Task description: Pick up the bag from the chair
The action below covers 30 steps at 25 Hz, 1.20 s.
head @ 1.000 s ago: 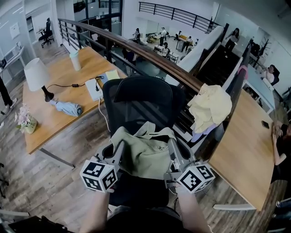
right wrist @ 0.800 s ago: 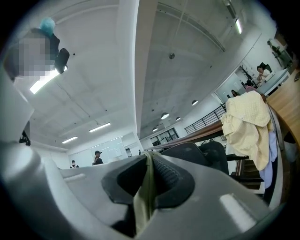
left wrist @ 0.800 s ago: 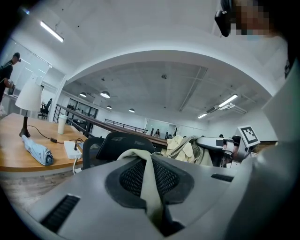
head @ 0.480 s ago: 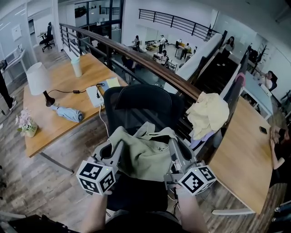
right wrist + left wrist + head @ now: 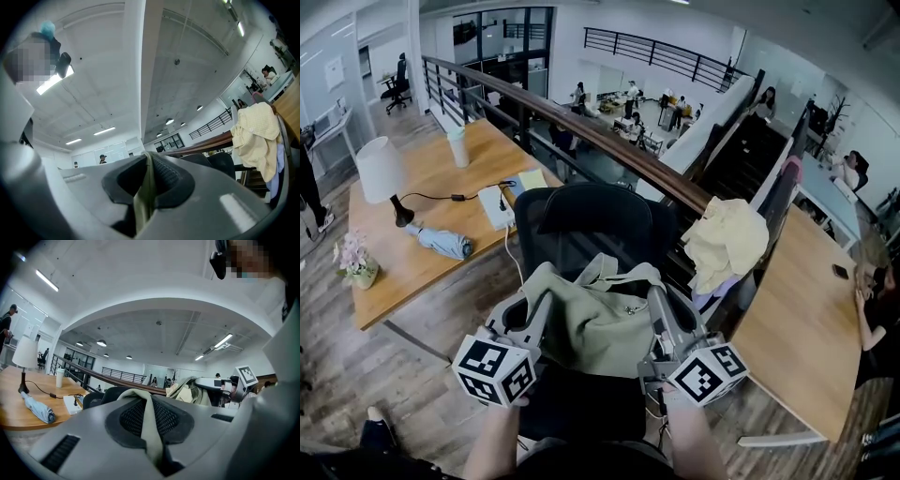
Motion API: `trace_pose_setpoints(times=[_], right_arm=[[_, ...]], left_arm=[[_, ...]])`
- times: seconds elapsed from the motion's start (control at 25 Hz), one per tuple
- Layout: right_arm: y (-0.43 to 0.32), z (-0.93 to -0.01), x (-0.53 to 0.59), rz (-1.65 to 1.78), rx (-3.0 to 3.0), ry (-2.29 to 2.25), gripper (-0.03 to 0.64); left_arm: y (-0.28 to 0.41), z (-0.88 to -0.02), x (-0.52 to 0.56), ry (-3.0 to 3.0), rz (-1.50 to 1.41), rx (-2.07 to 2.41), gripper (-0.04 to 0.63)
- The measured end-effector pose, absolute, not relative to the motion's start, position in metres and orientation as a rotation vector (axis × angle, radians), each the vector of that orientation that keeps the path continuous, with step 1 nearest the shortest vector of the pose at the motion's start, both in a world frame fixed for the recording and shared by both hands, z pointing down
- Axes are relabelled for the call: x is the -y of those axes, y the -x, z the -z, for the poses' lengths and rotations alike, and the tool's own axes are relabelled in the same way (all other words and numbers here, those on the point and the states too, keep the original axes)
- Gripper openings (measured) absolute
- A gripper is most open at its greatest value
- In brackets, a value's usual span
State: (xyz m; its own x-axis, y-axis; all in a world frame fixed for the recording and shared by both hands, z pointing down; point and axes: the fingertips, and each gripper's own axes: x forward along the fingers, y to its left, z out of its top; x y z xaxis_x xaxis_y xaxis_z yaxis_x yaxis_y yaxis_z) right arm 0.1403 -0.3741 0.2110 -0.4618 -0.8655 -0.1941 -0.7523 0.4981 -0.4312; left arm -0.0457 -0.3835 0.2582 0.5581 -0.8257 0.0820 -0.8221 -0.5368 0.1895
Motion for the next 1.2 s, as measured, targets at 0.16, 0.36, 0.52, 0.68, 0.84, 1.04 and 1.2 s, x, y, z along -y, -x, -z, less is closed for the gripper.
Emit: trace_pose_setpoints(times=[0.16, 0.36, 0.52, 0.68, 0.84, 1.04, 1.2], right_arm=[[-0.139, -0.206, 0.371, 0.38, -2.365, 1.341, 0.049], [-0.137, -0.198, 0.366, 0.358, -2.374, 1.336, 0.049], [-0.136, -0.191, 0.363, 0.336, -2.379, 1.335, 0.049], [-0.137, -0.185, 0.359, 0.325, -2.378, 1.334, 0.049], [-0.136, -0.181, 0.358, 0.308, -2.384, 1.328, 0.048], [-0.134, -0.173, 0.354, 0.282, -2.39, 1.314, 0.048], [-0.135, -0.168, 0.35, 0.271, -2.385, 1.308, 0.048]], left_arm=[[0.047, -0.252, 0.38, -2.589, 0.044, 1.385, 0.02], [0.047, -0.245, 0.377, -2.589, 0.062, 1.383, 0.02], [0.047, -0.238, 0.374, -2.598, 0.076, 1.381, 0.02], [0.046, -0.232, 0.37, -2.607, 0.083, 1.381, 0.02], [0.045, -0.226, 0.369, -2.614, 0.091, 1.388, 0.02], [0.046, -0.217, 0.367, -2.625, 0.107, 1.394, 0.02], [0.046, -0.213, 0.363, -2.631, 0.12, 1.393, 0.02]])
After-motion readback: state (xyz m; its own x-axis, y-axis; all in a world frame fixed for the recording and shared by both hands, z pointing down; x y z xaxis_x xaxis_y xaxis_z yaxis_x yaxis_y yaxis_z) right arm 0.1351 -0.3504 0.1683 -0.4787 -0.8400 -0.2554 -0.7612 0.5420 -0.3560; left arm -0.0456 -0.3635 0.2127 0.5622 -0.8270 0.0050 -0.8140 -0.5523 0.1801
